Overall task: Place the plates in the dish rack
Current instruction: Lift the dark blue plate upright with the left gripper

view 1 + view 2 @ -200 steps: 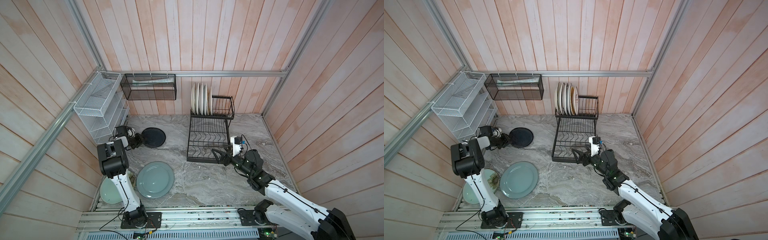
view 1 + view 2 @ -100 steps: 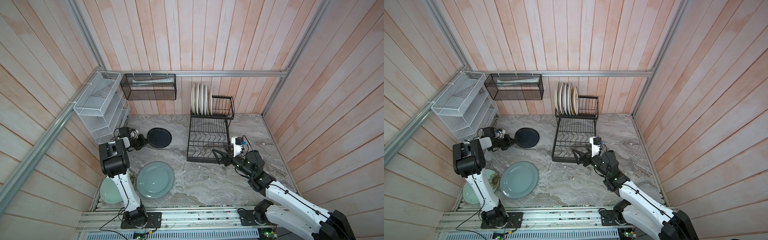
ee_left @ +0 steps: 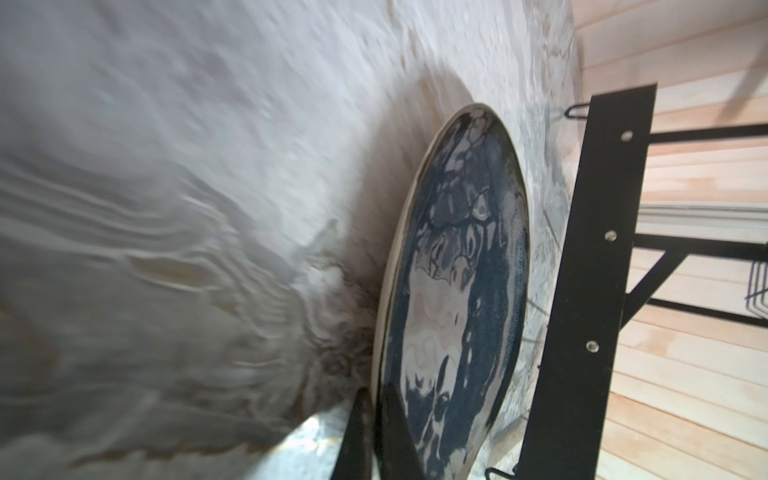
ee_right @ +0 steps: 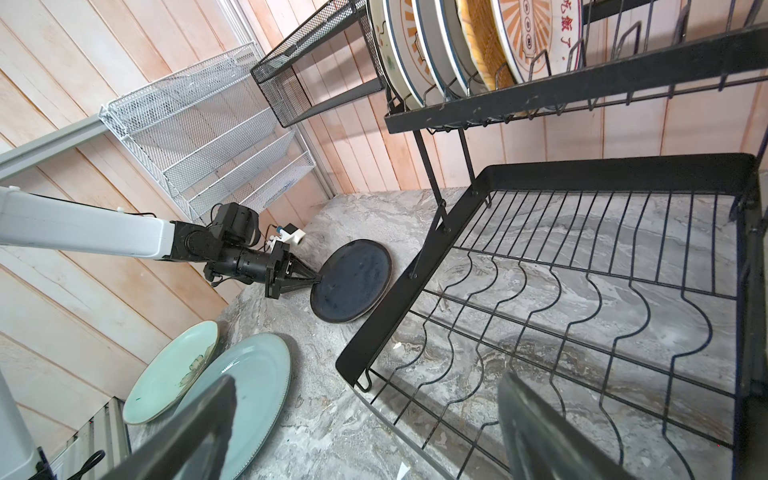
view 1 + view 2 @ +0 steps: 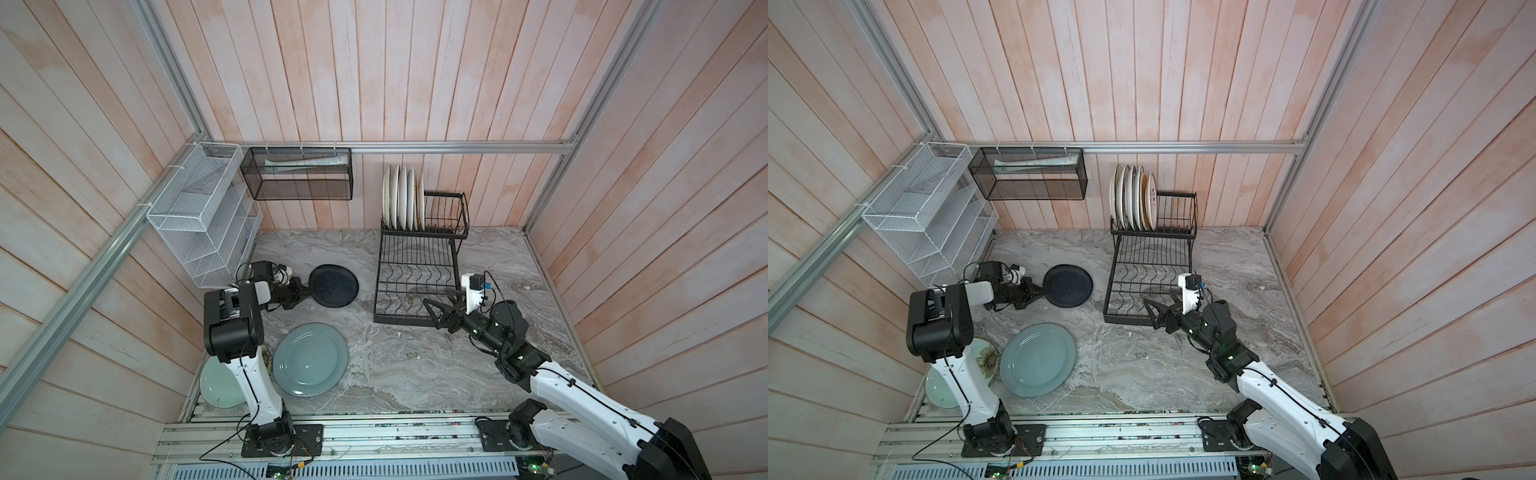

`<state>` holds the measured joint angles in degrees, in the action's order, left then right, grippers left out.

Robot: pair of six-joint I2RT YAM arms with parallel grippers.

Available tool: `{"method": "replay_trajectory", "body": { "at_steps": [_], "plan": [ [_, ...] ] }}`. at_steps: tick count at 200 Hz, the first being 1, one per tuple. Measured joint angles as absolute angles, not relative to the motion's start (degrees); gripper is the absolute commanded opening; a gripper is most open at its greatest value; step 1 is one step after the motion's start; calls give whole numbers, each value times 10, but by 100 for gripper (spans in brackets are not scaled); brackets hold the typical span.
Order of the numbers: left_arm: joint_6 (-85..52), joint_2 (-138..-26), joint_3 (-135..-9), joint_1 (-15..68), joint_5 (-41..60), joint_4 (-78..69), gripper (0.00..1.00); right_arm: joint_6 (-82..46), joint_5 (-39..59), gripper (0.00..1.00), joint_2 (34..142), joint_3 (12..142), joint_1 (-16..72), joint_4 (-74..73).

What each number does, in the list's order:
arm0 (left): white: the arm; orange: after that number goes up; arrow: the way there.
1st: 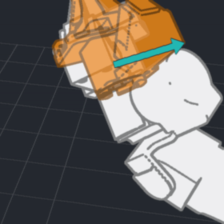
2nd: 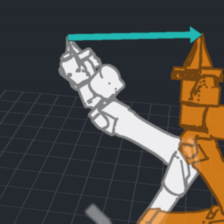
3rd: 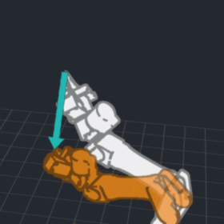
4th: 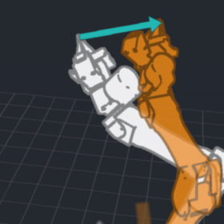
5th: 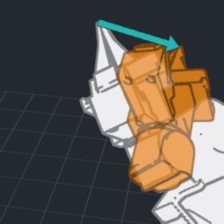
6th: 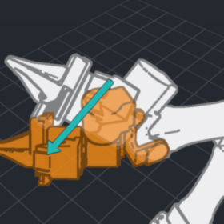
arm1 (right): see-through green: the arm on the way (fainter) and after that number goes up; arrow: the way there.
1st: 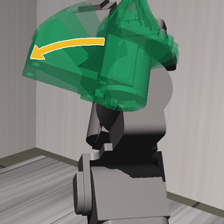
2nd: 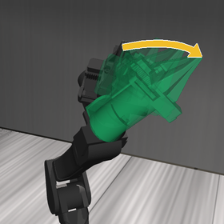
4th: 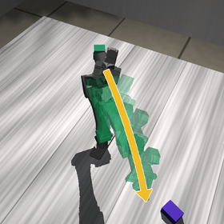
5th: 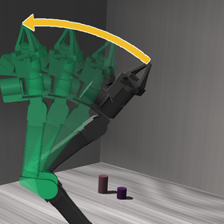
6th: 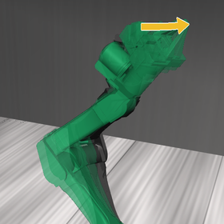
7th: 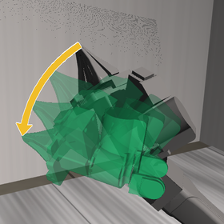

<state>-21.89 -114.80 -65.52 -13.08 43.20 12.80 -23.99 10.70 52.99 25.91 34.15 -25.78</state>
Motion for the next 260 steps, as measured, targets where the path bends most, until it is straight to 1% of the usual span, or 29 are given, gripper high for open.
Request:
{"method": "replay_trajectory", "body": {
  "at_steps": [47,116,145,160,207,260],
  "plan": [
    [-182,-1140,-656,-102,426,167,0,-240,113,98,532,259,342,-258],
    [-94,-1140,-713,-78,345,267,0,-240,117,98,540,259,342,-262],
    [-78,-1150,-732,-77,331,279,26,-240,119,98,551,259,342,-264],
    [-71,-1158,-739,-78,332,281,32,-240,119,98,554,259,342,-266],
    [-46,-1178,-770,-78,341,288,32,-240,120,98,561,259,342,-270],
    [-25,-1207,-790,-79,410,288,32,-240,124,98,573,259,342,-270]
  ]
}}
